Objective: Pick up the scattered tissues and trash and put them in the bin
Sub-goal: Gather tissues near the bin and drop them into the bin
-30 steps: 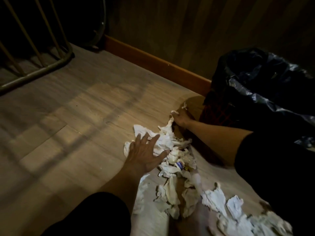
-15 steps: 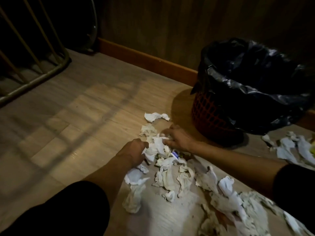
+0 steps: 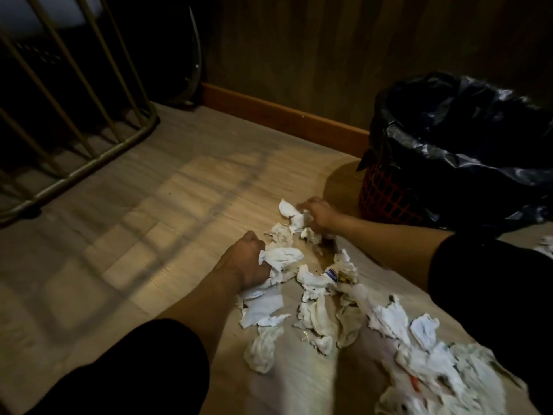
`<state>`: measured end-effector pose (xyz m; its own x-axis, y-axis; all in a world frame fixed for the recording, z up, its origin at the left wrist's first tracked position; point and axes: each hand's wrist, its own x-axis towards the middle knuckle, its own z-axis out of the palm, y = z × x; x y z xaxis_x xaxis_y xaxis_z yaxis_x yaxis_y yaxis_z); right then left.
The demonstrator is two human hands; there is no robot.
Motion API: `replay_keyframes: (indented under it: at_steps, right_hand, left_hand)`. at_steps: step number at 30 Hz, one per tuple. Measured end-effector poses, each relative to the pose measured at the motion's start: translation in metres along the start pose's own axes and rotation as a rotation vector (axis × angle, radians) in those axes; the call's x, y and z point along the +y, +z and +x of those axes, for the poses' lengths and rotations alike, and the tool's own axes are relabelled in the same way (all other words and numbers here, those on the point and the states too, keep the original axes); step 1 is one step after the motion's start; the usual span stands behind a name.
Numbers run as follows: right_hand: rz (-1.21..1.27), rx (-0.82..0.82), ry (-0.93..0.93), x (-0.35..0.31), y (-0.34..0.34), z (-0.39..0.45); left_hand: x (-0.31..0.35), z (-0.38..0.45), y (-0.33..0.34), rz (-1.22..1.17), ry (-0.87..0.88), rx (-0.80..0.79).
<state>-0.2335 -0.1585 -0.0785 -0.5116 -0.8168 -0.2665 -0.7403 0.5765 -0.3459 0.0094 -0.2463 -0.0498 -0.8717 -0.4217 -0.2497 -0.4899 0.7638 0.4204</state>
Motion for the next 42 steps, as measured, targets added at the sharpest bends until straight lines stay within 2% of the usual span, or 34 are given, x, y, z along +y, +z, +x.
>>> replay_keyframes:
  at_steps: [5, 9, 14, 17, 23, 32, 37, 42]
  right_hand:
    - [-0.118, 0.059, -0.124, 0.006, -0.007, -0.036]
    - [-0.076, 0.120, -0.175, 0.020, -0.016, -0.075]
    - [-0.142, -0.046, -0.150, 0.028, -0.009, -0.118]
    - [-0.156, -0.085, -0.155, 0.027, 0.001, -0.127]
    - [-0.109, 0.021, -0.151, 0.006, -0.040, -0.145]
    - [0.096, 0.224, -0.194, -0.031, -0.207, -0.232]
    - [0.449, 0.313, -0.135, -0.007, -0.282, -0.266]
    - [0.819, 0.420, 0.028, 0.043, -0.319, -0.285]
  left_hand:
    - [0.007, -0.005, 0.013, 0.070, 0.007, -0.085]
    - [0.011, -0.015, 0.012, 0.090, 0.008, -0.120]
    - [-0.002, -0.035, 0.009, 0.074, 0.064, -0.141]
    - [-0.003, -0.032, -0.006, 0.128, -0.015, -0.155]
    - [0.033, -0.029, -0.049, 0.025, -0.090, 0.054]
    - [0.151, -0.066, -0.137, -0.453, -0.056, 0.519]
    - [0.218, -0.057, -0.170, -0.653, -0.015, 0.729]
    - [0.309, -0.033, -0.179, -0.697, 0.038, 0.782]
